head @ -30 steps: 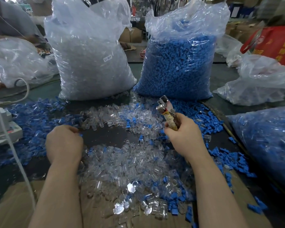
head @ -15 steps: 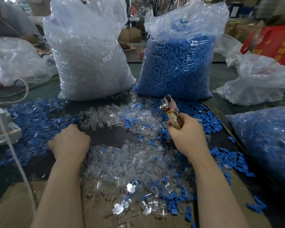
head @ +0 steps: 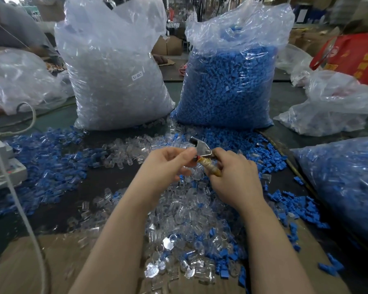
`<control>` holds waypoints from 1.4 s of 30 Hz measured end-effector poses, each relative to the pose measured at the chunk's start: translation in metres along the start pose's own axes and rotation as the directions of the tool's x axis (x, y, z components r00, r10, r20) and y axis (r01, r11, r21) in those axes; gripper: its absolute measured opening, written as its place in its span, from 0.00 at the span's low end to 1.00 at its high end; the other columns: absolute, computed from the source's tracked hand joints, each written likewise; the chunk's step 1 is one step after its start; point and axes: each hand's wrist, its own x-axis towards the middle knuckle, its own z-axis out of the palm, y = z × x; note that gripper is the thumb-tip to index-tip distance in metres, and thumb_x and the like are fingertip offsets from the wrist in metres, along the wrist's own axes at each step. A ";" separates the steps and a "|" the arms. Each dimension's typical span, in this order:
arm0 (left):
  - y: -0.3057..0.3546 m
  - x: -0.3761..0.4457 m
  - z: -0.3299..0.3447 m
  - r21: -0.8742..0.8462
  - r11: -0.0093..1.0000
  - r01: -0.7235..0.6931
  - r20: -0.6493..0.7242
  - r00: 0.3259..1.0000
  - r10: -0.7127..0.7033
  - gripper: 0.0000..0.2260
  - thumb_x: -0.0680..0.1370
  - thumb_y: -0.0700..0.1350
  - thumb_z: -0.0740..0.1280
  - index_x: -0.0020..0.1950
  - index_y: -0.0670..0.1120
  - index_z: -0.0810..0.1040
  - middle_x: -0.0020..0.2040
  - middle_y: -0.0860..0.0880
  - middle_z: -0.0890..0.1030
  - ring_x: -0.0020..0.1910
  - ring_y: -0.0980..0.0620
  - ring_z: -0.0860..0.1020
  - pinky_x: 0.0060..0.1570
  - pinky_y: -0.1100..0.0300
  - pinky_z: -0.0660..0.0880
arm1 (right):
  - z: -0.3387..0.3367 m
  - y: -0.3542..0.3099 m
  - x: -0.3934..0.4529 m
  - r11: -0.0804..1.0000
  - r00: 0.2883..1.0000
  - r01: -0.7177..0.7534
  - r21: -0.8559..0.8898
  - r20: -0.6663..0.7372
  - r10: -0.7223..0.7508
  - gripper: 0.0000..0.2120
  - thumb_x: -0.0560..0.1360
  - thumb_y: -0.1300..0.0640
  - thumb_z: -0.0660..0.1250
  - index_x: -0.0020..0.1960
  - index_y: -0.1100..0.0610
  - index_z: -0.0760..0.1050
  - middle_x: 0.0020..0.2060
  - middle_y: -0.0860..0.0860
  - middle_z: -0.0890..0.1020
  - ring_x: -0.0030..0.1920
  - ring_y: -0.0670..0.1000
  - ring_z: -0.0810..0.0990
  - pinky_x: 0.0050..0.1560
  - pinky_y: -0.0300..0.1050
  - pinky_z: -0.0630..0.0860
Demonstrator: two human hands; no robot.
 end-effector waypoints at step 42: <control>-0.030 0.011 0.009 0.773 0.632 -0.060 -0.043 0.988 0.146 0.12 0.80 0.47 0.67 0.62 0.56 0.77 0.56 0.51 0.70 0.49 0.51 0.76 0.53 0.57 0.74 | 0.019 0.008 0.009 0.979 0.970 -0.196 -0.052 0.137 0.202 0.06 0.75 0.47 0.67 0.44 0.47 0.71 0.32 0.44 0.70 0.36 0.53 0.71 0.29 0.43 0.64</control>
